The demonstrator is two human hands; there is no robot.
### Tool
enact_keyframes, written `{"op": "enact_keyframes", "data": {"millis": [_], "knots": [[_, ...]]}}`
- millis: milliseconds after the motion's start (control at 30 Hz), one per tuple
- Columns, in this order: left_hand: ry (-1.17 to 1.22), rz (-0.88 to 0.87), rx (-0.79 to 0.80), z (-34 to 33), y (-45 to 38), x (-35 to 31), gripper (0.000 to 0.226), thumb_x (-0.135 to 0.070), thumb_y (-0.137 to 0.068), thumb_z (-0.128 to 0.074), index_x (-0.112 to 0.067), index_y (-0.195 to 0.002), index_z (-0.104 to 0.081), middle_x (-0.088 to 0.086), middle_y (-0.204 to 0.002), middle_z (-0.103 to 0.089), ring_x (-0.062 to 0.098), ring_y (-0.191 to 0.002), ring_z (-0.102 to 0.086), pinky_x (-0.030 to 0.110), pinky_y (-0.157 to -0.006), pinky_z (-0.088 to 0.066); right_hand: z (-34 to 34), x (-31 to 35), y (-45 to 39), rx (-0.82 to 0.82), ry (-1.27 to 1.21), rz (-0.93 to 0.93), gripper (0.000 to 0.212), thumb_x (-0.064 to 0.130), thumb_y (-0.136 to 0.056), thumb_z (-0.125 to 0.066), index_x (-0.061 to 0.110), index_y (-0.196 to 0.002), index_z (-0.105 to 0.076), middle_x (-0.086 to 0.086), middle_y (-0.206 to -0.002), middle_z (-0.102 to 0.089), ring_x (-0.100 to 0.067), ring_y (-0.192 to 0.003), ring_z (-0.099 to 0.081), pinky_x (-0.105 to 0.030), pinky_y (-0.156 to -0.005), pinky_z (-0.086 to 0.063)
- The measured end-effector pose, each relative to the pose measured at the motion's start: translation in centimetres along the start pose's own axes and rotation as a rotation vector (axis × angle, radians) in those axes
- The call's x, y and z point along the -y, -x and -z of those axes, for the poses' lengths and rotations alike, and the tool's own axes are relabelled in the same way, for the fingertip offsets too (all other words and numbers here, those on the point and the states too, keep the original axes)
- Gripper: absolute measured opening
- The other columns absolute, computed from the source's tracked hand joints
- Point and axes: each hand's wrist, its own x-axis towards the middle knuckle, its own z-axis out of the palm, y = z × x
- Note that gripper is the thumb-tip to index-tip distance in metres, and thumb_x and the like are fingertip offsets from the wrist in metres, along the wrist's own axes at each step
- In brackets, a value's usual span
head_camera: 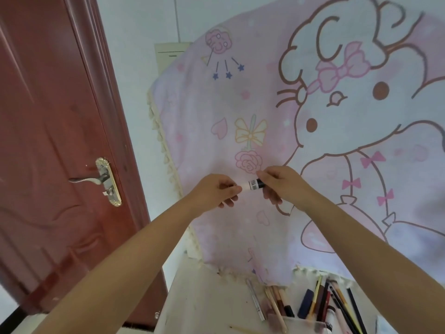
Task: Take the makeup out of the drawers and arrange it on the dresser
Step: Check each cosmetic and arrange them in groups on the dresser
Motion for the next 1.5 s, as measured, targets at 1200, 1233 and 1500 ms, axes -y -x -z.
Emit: {"op": "enact_keyframes", "data": {"millis": [1200, 1233, 1500], "knots": [[0.03, 0.145, 0.105, 0.7, 2.0, 6.1, 0.014, -0.016, -0.09, -0.053, -0.017, -0.078, -0.06, -0.005, -0.064, -0.064, -0.001, -0.048, -0.06, 0.01, -0.049, -0.047, -4.4, -4.1, -0.2, 0.211, -0.131, -0.083, 0.012, -0.001, -0.084, -0.057, 0.004, -0.094, -0.062, -0.001, -0.071, -0.064, -0.003, -0.053, -0.062, -0.016, -0.05, -0.052], [0.003, 0.151, 0.125, 0.8, 1.9, 6.5, 0.012, -0.016, -0.09, -0.052, -0.017, -0.081, -0.06, -0.005, -0.066, -0.064, -0.001, -0.049, -0.06, 0.01, -0.05, -0.047, -4.7, -4.2, -0.3, 0.216, -0.114, -0.086, 0.012, -0.001, -0.083, -0.059, 0.006, -0.091, -0.063, 0.0, -0.068, -0.064, -0.002, -0.052, -0.062, -0.015, -0.051, -0.052], [-0.345, 0.121, 0.243, 0.6, 1.6, 12.1, 0.022, -0.019, -0.085, -0.061, -0.008, -0.104, -0.065, -0.002, -0.085, -0.057, 0.014, -0.074, -0.052, 0.014, -0.064, -0.041, -8.7, -6.9, -1.0, 0.351, 0.032, -0.177, 0.009, 0.005, -0.082, -0.062, 0.012, -0.086, -0.063, 0.005, -0.07, -0.064, 0.002, -0.05, -0.06, -0.01, -0.053, -0.05]]}}
